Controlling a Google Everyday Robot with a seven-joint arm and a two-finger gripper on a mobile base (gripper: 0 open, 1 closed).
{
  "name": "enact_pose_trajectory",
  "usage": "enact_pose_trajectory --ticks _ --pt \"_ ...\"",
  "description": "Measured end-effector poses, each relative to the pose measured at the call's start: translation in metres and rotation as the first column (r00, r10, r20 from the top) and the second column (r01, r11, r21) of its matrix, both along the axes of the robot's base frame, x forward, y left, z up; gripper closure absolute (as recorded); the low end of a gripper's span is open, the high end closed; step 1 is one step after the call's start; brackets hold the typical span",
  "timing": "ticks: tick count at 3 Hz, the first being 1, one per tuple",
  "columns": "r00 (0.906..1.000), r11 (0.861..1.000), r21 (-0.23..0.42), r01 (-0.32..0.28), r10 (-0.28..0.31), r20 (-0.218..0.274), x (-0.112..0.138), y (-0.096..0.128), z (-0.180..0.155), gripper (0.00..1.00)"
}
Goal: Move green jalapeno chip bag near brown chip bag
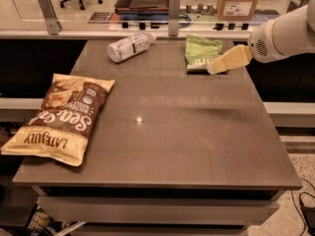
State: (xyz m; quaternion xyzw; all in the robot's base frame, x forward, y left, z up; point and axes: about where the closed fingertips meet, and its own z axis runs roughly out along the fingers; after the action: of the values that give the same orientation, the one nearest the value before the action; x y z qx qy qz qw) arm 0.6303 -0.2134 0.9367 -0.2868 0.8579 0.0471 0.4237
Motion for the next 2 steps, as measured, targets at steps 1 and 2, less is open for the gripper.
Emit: enact_pose_trajectory --ticks 1,2 --pt "0.9996 1.000 0.031 -0.001 0.001 0.029 0.021 0.007 -0.001 0.00" --pt "0.9986 0.997 0.074 -0.005 0.001 0.053 0.049 0.012 -0.008 0.00"
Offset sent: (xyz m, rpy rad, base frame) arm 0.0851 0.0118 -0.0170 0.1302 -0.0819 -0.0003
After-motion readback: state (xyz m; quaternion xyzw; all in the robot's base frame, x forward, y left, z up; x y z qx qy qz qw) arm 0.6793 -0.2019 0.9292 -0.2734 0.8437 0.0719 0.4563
